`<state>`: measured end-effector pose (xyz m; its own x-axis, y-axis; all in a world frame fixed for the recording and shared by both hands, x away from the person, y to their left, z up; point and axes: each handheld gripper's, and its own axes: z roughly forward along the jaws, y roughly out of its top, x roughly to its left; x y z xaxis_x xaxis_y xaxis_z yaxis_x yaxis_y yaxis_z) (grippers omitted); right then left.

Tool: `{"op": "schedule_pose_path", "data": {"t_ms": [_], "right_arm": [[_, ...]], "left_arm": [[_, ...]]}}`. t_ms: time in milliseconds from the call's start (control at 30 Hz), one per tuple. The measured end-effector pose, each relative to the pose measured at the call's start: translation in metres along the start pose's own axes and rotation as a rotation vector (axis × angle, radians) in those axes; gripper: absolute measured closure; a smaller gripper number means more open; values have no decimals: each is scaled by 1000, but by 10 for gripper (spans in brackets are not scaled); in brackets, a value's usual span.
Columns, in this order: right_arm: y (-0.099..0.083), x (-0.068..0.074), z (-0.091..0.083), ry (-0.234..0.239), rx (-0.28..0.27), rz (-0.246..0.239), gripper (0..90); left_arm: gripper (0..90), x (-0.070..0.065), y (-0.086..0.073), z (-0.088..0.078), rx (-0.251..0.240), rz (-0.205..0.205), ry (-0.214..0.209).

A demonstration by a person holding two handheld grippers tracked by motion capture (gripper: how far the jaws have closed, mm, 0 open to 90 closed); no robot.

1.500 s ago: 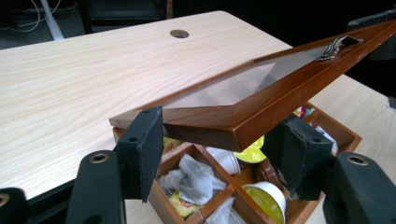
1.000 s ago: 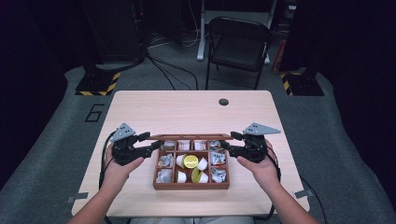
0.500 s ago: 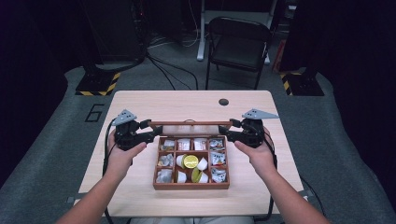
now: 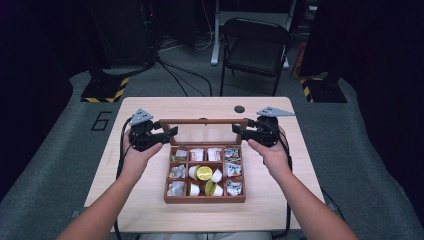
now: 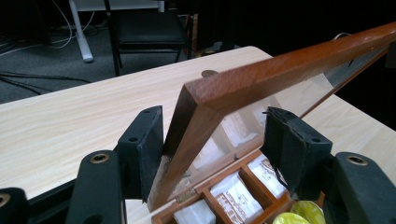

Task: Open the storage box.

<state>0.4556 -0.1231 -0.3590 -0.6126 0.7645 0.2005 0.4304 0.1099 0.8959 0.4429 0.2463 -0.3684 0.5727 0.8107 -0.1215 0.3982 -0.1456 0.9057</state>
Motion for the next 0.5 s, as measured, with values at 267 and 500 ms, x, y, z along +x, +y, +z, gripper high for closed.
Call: {"op": "schedule_pose_path", "data": {"t_ms": [267,500], "right_arm": [[5,-7,7,-4,-1,3,438],[-1,-15,18,-26,-2,18,405]], "left_arm": [[393,6,-5,16,18,-23,19],[394,10,-6,26,-3,-29,31]]}}
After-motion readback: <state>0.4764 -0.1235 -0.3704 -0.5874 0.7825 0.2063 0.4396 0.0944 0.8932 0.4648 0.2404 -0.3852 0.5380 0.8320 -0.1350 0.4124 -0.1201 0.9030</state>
